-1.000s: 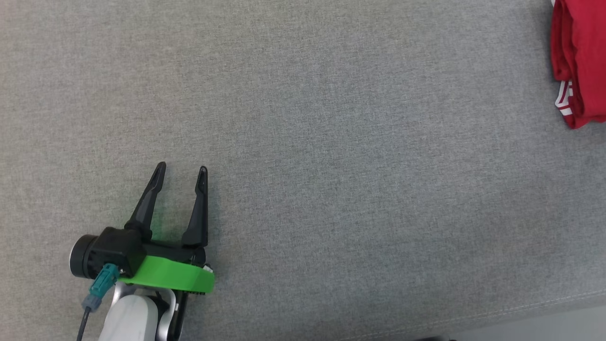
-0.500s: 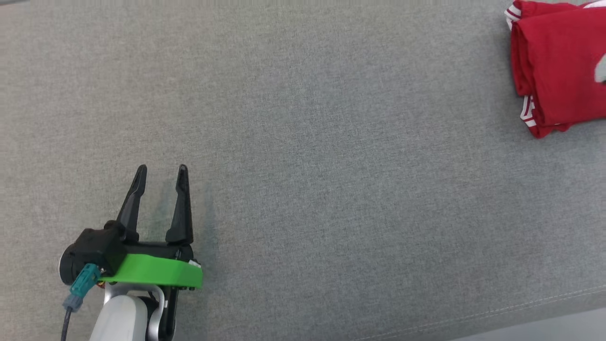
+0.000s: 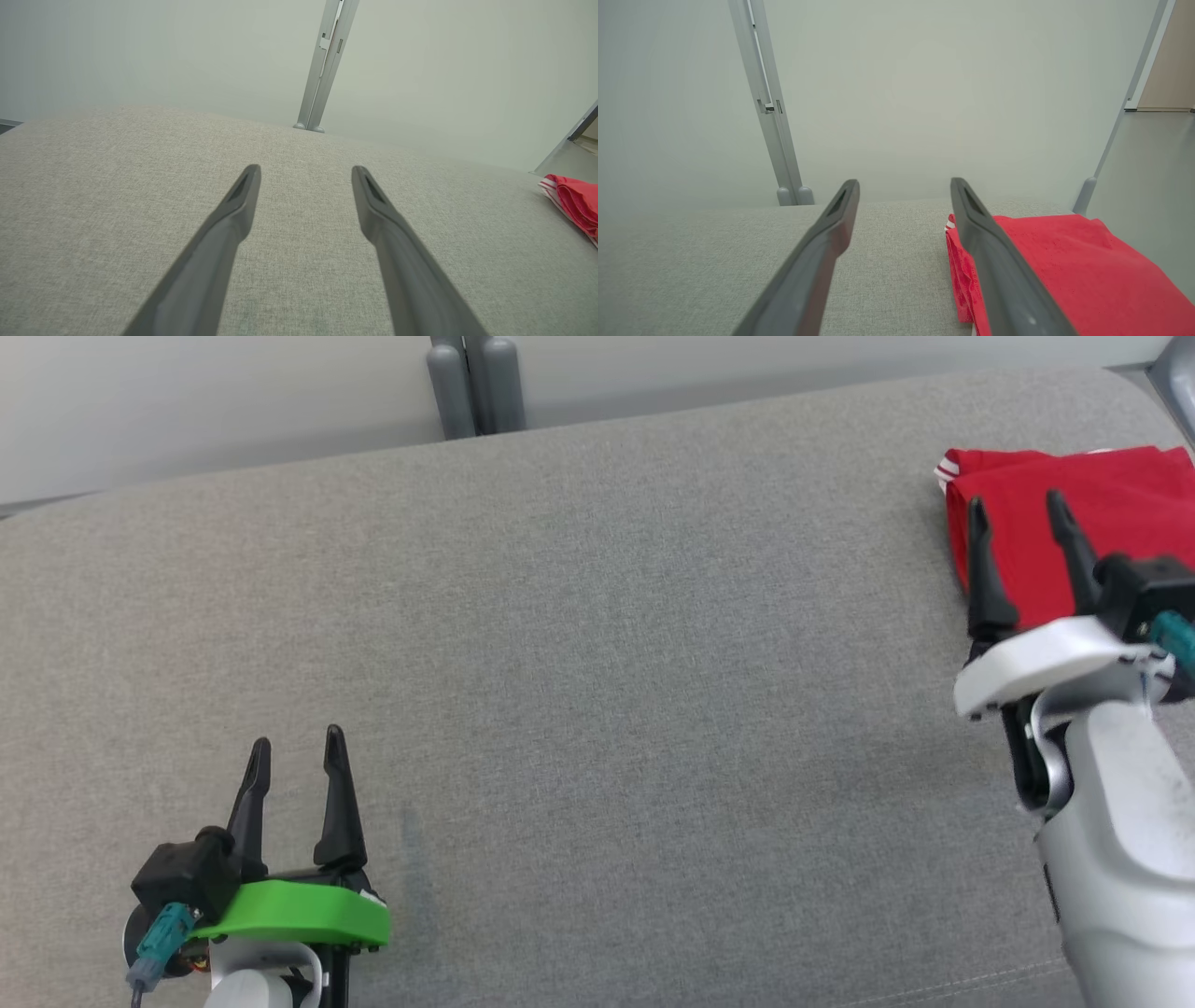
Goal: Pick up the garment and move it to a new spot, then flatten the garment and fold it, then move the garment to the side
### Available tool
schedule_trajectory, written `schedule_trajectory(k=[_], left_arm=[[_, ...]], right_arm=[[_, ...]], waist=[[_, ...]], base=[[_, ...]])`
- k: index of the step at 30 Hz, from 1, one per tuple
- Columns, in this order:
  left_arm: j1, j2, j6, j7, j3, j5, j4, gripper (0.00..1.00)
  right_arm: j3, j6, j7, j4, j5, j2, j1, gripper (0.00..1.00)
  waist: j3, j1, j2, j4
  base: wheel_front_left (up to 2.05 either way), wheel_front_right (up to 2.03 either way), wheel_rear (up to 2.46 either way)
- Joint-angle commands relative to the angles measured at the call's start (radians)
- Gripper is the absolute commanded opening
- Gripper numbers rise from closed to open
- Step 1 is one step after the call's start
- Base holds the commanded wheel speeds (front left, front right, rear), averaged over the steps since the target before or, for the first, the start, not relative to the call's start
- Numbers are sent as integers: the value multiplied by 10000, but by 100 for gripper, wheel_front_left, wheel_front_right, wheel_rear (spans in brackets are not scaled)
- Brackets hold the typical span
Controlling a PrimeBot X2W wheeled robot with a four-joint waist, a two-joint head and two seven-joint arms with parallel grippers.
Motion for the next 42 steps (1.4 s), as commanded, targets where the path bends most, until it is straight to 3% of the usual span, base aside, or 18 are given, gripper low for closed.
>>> schedule_trajectory(k=[1, 8, 14, 20, 37, 38, 42], left_arm=[[159, 0, 80, -28, 44, -26, 54, 100], [596, -40, 331, -27, 63, 131, 161, 100], [879, -54, 447, -28, 12, 322, 56, 100], [1049, -69, 522, -28, 6, 266, -9, 100], [1141, -71, 537, -29, -230, 168, 95, 100], [1039, -73, 548, -2, -234, 136, 86, 0], [1109, -94, 529, 80, -266, 21, 399, 0]], right_arm=[[-67, -15, -22, -354, 93, 216, 554, 100], [-319, -15, -22, -2192, -355, 1208, 2860, 100], [-261, -13, -23, -3130, -374, 1445, 4190, 100], [352, -13, -23, -3171, -81, 1432, 4771, 100], [576, -13, -23, -2946, 61, 1438, 4838, 100], [571, -2, 0, -2959, 8, 1459, 4808, 0], [584, 0, 23, -2685, 80, 1495, 4960, 0]], waist=[[-643, 0, 0, 333], [-1041, 0, 0, 697], [-1180, 0, 0, 941], [-1381, 0, 0, 1034], [-1535, 0, 0, 1079], [-1536, 0, 0, 1079], [-1536, 0, 0, 1079]], base=[[0, 0, 0], [0, 0, 0], [0, 0, 0], [0, 0, 0], [0, 0, 0], [0, 0, 0], [0, 0, 0]])
